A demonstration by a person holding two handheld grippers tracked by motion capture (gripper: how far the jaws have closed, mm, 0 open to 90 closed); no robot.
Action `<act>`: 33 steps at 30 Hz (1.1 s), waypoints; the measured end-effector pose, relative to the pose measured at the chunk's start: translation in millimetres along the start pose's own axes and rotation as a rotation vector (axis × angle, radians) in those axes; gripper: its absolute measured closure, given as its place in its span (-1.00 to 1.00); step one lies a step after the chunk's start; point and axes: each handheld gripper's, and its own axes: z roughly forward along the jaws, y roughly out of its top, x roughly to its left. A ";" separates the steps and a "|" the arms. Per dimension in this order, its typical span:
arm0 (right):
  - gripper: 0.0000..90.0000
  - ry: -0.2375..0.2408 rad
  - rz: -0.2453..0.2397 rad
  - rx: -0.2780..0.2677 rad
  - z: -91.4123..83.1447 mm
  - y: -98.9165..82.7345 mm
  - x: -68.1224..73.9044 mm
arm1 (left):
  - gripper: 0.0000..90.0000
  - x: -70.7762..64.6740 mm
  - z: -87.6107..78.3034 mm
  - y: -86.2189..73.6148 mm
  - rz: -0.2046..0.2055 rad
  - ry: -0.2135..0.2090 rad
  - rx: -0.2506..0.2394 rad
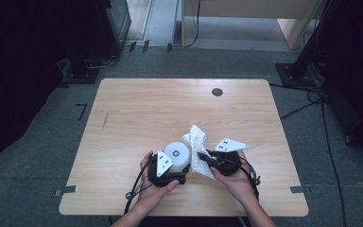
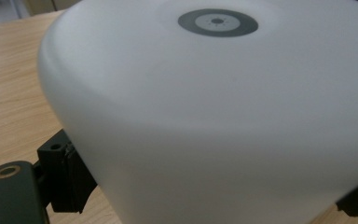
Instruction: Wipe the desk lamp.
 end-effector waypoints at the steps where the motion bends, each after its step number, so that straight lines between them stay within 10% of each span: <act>1: 0.73 0.002 -0.001 -0.006 -0.6 0.2 -0.5 | -0.82 4.1 -0.7 0.3 0.004 -0.034 -0.008; 5: 0.73 0.035 0.018 -0.045 -9.0 4.7 -0.3 | -0.82 22.4 -10.3 6.2 0.031 -0.218 -0.072; 9: 0.74 0.090 0.014 -0.121 -28.0 20.0 9.6 | -0.82 25.1 -24.6 10.5 0.143 -0.331 -0.111; 17: 0.74 0.089 -0.071 -0.080 -17.3 20.0 32.1 | -0.82 25.5 -25.9 10.9 0.170 -0.317 -0.121; 25: 0.74 0.007 -0.130 0.139 25.9 -6.3 32.9 | -0.82 35.3 -32.3 13.2 0.142 -0.319 -0.154; 33: 0.74 0.049 -0.098 -0.051 -6.3 12.9 33.3 | -0.82 31.2 -25.9 10.0 0.165 -0.307 -0.111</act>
